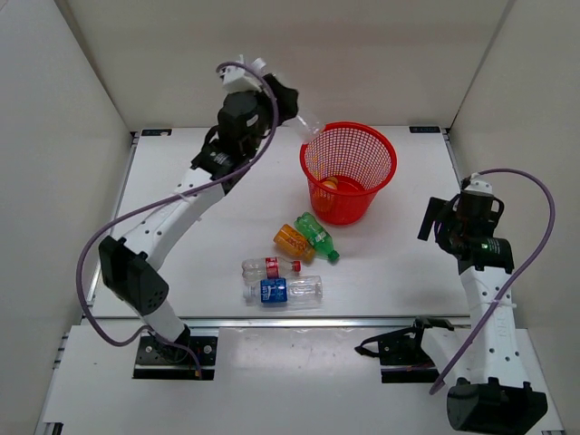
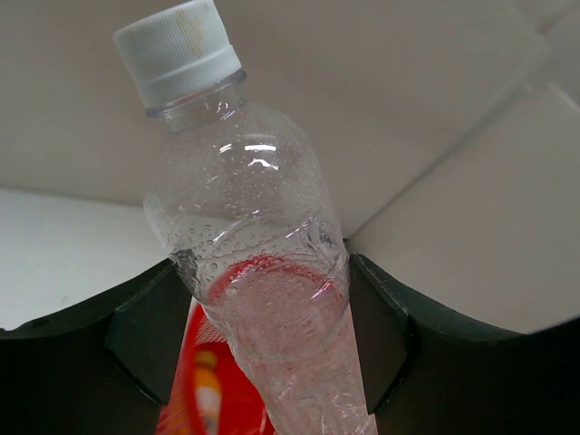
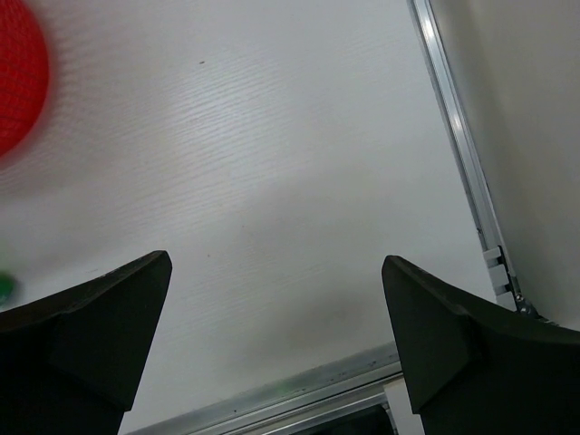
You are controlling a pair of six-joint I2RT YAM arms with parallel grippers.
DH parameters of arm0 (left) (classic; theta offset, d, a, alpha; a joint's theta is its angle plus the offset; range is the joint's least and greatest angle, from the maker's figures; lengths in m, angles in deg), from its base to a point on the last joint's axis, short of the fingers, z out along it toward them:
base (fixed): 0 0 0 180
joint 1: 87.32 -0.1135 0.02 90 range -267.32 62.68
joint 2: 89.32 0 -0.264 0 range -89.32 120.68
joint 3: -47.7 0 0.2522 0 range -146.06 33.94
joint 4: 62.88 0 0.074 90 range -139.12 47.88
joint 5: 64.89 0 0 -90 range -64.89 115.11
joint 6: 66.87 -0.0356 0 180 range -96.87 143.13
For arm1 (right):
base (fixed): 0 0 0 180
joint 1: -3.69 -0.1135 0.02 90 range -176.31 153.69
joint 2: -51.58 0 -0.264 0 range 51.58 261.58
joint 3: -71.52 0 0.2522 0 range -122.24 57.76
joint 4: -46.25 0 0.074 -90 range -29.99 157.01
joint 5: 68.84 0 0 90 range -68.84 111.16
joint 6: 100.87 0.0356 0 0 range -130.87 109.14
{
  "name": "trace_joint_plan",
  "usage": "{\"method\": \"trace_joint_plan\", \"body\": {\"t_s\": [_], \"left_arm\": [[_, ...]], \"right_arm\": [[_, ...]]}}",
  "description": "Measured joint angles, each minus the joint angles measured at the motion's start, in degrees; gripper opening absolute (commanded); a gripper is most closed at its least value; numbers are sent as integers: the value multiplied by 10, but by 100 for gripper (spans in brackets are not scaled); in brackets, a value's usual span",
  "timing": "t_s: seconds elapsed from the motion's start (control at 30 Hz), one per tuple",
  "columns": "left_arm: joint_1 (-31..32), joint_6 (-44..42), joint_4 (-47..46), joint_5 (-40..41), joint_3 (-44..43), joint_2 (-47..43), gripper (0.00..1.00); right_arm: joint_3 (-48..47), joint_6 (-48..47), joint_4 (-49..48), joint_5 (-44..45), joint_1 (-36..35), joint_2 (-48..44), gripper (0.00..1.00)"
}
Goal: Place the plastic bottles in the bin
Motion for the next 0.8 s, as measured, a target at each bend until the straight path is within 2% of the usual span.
{"method": "trace_joint_plan", "body": {"t_s": [0.17, 0.27, 0.3, 0.37, 0.5, 0.57, 0.67, 0.8], "left_arm": [[51, -56, -21, -40, -143, 107, 72], [63, -82, -14, -57, -179, 172, 77], [68, -92, -4, -58, -179, 188, 81], [79, -109, 17, -69, -180, 217, 99], [100, -128, 75, -108, -202, 251, 99], [109, -139, 92, -122, -203, 247, 98], [116, -151, 115, -140, -198, 218, 98], [113, -162, 139, -143, -96, 87, 98]], "right_arm": [[23, -17, -1, -14, -26, -24, 99], [23, -28, -2, -19, -60, -24, 99], [23, -32, -2, -22, -76, -24, 99], [23, -37, 0, -31, -102, -22, 99], [23, -57, 4, -73, -139, -10, 98], [23, -64, 6, -89, -169, 2, 99], [23, -65, 1, -95, -266, 24, 99], [42, -65, -40, -94, -403, 59, 99]]}}
